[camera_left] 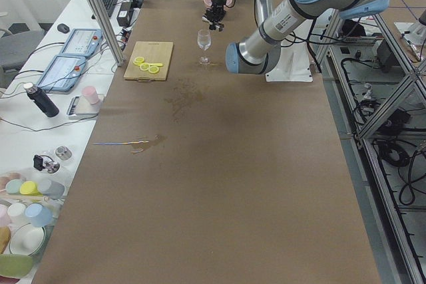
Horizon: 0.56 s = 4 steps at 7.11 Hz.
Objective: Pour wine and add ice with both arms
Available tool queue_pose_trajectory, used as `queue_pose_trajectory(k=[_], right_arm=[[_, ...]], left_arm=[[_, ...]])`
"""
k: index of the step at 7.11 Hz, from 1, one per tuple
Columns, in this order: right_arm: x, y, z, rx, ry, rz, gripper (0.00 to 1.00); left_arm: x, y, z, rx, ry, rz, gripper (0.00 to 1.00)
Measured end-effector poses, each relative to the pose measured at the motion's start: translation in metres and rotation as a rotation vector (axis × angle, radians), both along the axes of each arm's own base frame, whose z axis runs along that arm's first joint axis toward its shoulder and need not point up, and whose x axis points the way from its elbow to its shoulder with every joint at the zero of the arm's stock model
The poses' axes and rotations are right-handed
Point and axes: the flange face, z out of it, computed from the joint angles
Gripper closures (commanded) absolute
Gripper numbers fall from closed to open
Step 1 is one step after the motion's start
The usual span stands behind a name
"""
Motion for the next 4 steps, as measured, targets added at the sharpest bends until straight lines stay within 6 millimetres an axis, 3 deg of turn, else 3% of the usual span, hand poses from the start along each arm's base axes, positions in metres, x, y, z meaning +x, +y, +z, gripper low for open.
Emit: queue_pose_trajectory(k=[4], right_arm=[[-0.0006, -0.0008, -0.0018, 0.004, -0.001, -0.001, 0.00]], left_arm=[[-0.0033, -0.0026, 0.0006, 0.002, 0.019, -0.012, 1.00]])
